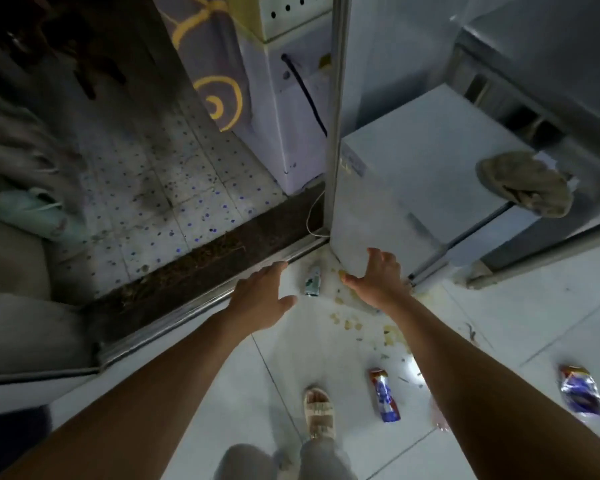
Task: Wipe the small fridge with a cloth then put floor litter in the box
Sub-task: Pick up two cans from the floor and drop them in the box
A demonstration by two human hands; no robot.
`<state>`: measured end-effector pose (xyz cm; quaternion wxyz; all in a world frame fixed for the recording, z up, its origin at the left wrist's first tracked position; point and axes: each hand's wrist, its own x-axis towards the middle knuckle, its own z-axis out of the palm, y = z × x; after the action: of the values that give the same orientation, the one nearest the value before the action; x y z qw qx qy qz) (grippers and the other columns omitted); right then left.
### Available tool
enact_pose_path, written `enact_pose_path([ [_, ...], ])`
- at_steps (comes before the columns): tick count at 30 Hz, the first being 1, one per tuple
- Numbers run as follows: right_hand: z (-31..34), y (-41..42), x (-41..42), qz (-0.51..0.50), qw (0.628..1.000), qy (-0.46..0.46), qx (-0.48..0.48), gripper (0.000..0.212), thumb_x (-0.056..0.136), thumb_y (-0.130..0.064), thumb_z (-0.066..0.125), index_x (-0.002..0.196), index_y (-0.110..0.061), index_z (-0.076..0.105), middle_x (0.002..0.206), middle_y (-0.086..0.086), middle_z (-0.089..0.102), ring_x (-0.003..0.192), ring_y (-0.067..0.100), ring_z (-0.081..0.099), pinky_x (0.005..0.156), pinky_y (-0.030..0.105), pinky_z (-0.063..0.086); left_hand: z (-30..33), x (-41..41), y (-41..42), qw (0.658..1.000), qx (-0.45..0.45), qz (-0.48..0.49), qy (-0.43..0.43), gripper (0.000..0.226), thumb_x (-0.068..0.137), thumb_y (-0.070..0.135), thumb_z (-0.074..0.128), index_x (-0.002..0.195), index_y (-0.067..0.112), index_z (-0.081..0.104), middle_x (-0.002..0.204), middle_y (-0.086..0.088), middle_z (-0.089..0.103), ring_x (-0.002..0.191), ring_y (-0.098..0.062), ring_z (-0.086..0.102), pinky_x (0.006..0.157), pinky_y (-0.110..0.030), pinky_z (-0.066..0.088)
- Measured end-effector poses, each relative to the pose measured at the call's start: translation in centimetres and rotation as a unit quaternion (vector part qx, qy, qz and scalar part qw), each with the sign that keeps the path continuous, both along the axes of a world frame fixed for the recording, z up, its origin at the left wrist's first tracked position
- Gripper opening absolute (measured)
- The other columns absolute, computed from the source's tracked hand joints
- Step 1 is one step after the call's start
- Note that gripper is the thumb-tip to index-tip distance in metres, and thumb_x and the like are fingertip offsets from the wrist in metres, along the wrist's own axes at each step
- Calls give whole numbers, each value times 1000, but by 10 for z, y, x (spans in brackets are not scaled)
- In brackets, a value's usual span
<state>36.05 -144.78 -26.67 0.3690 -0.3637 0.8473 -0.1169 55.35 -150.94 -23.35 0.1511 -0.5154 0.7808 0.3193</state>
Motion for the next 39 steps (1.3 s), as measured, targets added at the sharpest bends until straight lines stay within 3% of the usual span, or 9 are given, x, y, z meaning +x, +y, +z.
enact_pose_path([
  [13,-130,-26,28,-158,987,5,38,79,81,-38,68,142,-8,28,142,18,35,131,35,33,103,43,35,-155,-45,-101,986,34,-162,-15,65,87,32,59,143,17,29,144,-9,41,132,-28,40,107,-45,34],
  [22,-305,-31,58,-257,966,7,41,77,83,-34,66,143,-9,26,145,17,31,131,34,30,102,42,33,-341,-64,-135,973,27,-227,-18,61,84,34,62,136,17,36,137,-10,49,125,-31,47,101,-42,40],
  [26,-397,-23,60,-287,957,24,30,75,84,-33,65,144,-11,24,145,15,30,131,32,29,102,42,33,-444,-69,-138,977,26,-209,-25,69,79,38,65,138,23,33,137,-7,49,123,-31,49,96,-37,42],
  [31,-489,-7,62,-303,952,35,38,74,86,-31,64,144,-11,22,145,15,29,130,32,29,100,40,34,-556,-82,-143,986,3,-156,-60,83,77,39,68,143,14,24,136,-16,47,123,-35,47,98,-41,42],
  [35,-542,3,66,-285,957,46,38,73,87,-29,62,144,-12,21,145,14,28,130,31,30,99,39,36,-620,-91,-143,993,2,-108,-53,92,79,42,66,147,11,13,141,-20,39,127,-38,42,103,-45,39],
  [39,-580,6,70,-280,959,45,27,75,87,-29,62,145,-11,18,147,14,26,132,30,28,102,37,34,-661,-102,-137,998,-3,-62,-33,100,81,45,65,149,9,1,145,-21,32,128,-36,41,102,-38,39],
])
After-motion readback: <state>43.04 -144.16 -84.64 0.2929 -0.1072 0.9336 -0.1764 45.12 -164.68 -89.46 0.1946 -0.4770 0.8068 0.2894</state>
